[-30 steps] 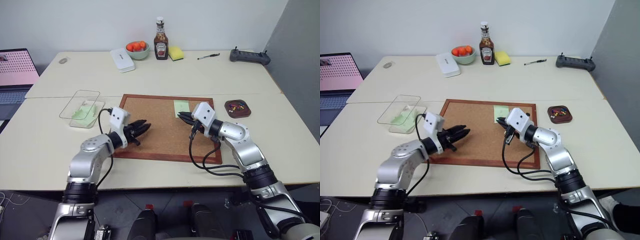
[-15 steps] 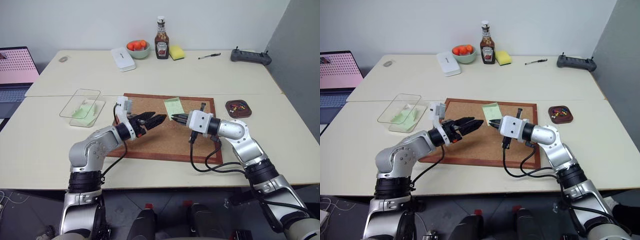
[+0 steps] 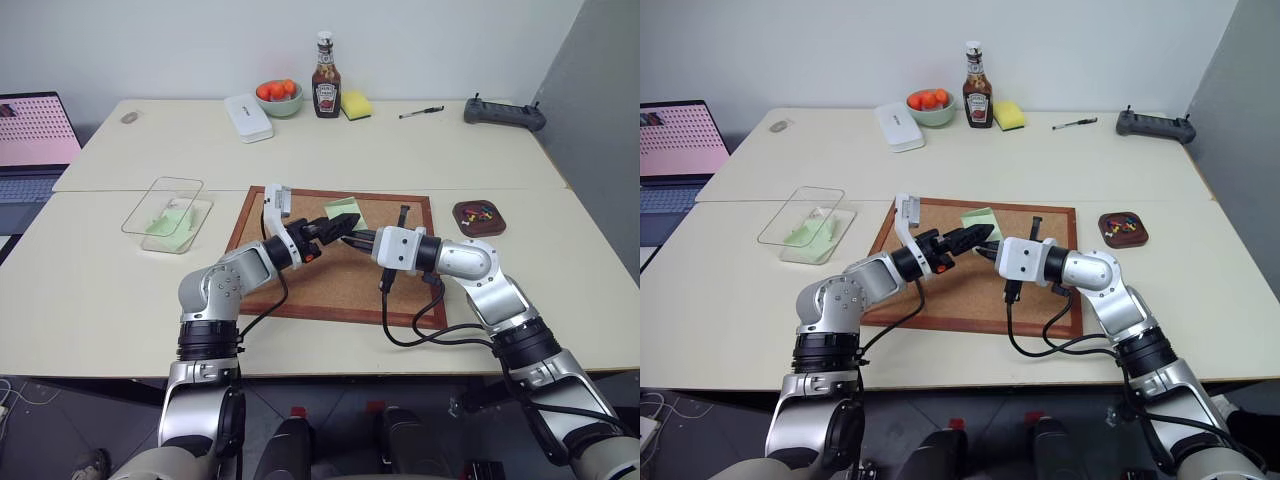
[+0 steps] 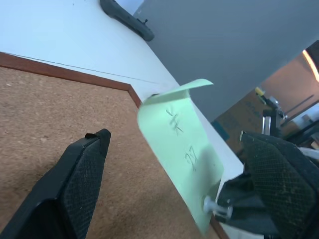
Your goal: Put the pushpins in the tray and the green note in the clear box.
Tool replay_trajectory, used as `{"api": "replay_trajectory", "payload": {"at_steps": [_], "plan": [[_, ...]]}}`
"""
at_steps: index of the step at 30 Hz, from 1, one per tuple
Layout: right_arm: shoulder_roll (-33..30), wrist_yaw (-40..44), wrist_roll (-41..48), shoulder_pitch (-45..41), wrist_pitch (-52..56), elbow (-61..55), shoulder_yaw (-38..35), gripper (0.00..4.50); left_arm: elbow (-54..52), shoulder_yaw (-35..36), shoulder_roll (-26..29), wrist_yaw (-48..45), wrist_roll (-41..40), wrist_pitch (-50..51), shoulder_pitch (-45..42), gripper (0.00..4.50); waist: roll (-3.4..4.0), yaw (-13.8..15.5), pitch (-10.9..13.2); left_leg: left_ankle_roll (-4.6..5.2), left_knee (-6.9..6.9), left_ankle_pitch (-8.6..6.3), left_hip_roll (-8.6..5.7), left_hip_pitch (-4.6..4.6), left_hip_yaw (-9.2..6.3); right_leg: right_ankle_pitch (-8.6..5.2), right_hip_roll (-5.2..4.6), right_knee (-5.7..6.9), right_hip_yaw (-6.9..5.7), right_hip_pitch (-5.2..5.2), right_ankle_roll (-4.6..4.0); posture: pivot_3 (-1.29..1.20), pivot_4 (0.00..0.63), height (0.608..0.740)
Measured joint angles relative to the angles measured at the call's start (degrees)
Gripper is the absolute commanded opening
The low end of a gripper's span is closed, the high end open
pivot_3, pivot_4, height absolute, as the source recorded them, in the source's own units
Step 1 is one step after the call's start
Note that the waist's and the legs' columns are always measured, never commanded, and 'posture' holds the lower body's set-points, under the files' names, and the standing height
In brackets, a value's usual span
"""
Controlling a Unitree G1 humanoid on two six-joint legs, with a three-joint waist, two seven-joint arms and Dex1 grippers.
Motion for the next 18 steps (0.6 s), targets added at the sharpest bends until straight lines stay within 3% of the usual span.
{"api": "replay_trajectory", "payload": {"at_steps": [9,10,11,12,18], "plan": [[0.5,0.0,-0.1,0.1,0.9,-0.3,0.1,0.00,0.2,0.9,-0.7,-0.3,-1.5,1.0,0.0,2.43,0.00,0.0,0.0,-0.03,0.00,0.01,-0.01,0.00,0.00,0.00,0.00,0.00,0.00,0.00,0.00,0.00,0.150,0.740],[0.5,0.0,-0.1,0.1,0.9,-0.3,0.1,0.00,0.2,0.9,-0.7,-0.4,-1.6,1.0,0.0,2.43,0.00,0.0,0.0,-0.03,0.00,0.01,-0.01,0.00,0.00,0.00,0.00,0.00,0.00,0.00,0.00,0.00,0.150,0.740],[0.6,0.0,-0.1,0.1,1.0,-0.4,0.1,0.00,0.2,1.0,-0.7,-0.8,-1.7,1.0,0.0,2.00,0.00,0.0,0.0,-0.03,0.00,0.02,-0.01,0.00,0.00,0.00,0.00,0.00,0.00,0.00,0.00,0.00,0.150,0.740],[0.7,-0.1,-0.1,0.1,1.0,-0.5,0.1,0.00,0.2,1.2,-0.7,-0.9,-2.0,1.1,0.0,2.01,0.00,0.0,0.0,-0.03,0.00,0.02,-0.01,0.00,-0.01,0.00,0.00,0.00,0.00,0.00,0.00,0.00,0.150,0.740],[1.0,-0.3,0.0,0.1,2.1,-1.1,0.1,0.00,0.2,2.2,-0.9,-1.1,-4.1,2.4,0.1,0.97,0.00,0.0,0.0,-0.04,0.00,0.02,-0.01,0.00,-0.01,0.00,0.00,0.00,0.00,0.00,0.00,0.00,0.150,0.740]]}}
